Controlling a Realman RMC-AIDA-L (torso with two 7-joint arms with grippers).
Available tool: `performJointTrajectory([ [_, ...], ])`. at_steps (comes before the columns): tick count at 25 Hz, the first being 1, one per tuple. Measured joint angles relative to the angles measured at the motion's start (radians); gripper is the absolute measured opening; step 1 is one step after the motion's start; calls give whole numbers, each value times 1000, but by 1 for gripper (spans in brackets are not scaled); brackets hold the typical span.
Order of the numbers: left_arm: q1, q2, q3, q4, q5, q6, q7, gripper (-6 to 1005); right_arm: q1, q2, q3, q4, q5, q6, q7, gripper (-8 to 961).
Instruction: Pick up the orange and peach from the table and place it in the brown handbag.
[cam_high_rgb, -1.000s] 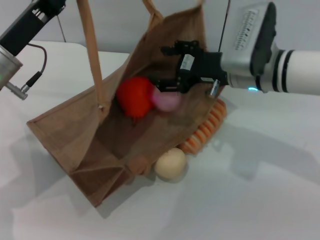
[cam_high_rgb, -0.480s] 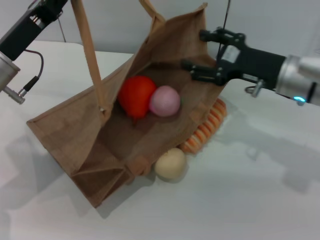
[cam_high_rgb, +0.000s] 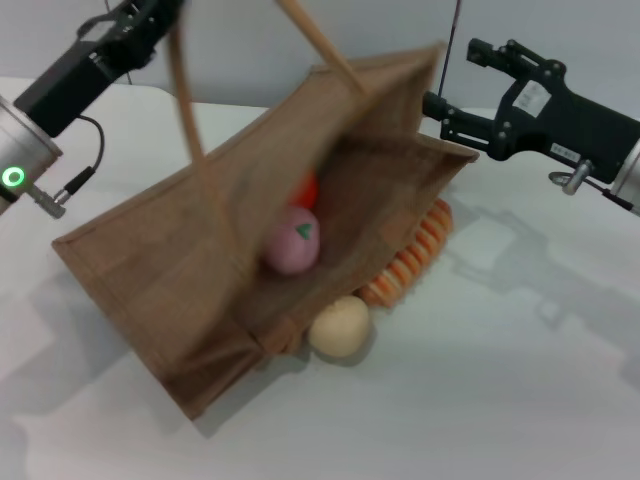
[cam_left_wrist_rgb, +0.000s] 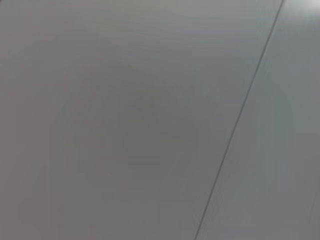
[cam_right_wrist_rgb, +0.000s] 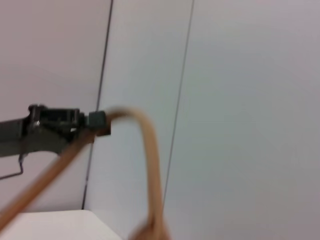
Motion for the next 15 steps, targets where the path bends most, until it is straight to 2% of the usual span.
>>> performJointTrajectory([
  [3,-16,0,0,-15,36,18,56,212,-10,0,19,-1,1,-6,0,858],
  [10,-24,-4,-15,-69,40,32,190,417,-32,0,68,-6,1,-13,0,857],
  [15,-16,-4,-59,-137,5,64,333,607,-63,1,177,-3,2,-3,-73,856],
])
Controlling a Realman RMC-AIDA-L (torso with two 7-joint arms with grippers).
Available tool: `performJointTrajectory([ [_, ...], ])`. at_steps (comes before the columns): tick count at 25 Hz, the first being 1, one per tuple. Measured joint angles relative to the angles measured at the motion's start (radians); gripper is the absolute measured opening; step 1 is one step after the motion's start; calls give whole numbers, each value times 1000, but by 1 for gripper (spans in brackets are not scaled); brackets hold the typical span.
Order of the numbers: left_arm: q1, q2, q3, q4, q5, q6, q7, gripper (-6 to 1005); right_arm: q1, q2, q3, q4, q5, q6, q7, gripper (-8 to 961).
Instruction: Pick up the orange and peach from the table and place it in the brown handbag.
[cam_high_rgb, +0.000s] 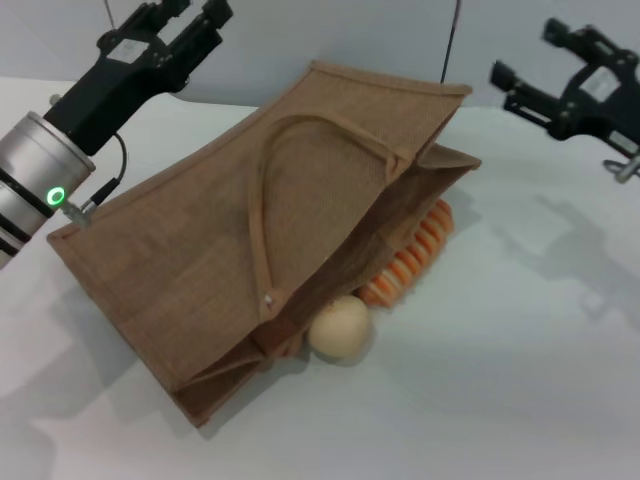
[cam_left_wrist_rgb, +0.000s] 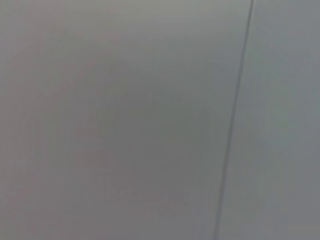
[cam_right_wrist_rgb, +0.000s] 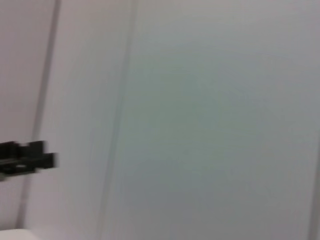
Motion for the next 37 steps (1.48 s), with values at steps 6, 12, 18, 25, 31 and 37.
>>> performJointTrajectory([
  [6,14,-2,-78,-101,-73,85,209,691,-44,7,209,51,2,-8,-168,854],
  [12,21,-8,-97,-188,-215,201,427,692,-78,8,416,119,2,-1,-298,853],
  [18,16,-9,-98,-212,-304,285,465,692,-112,8,617,155,2,6,-358,851],
  [25,18,-8,-98,-213,-314,279,460,692,-119,5,645,156,1,10,-357,851],
  [31,13,-8,-94,-213,-314,286,458,692,-115,4,646,157,-2,31,-356,852],
  [37,12,-7,-93,-213,-313,285,457,692,-112,4,641,158,-4,32,-355,852],
])
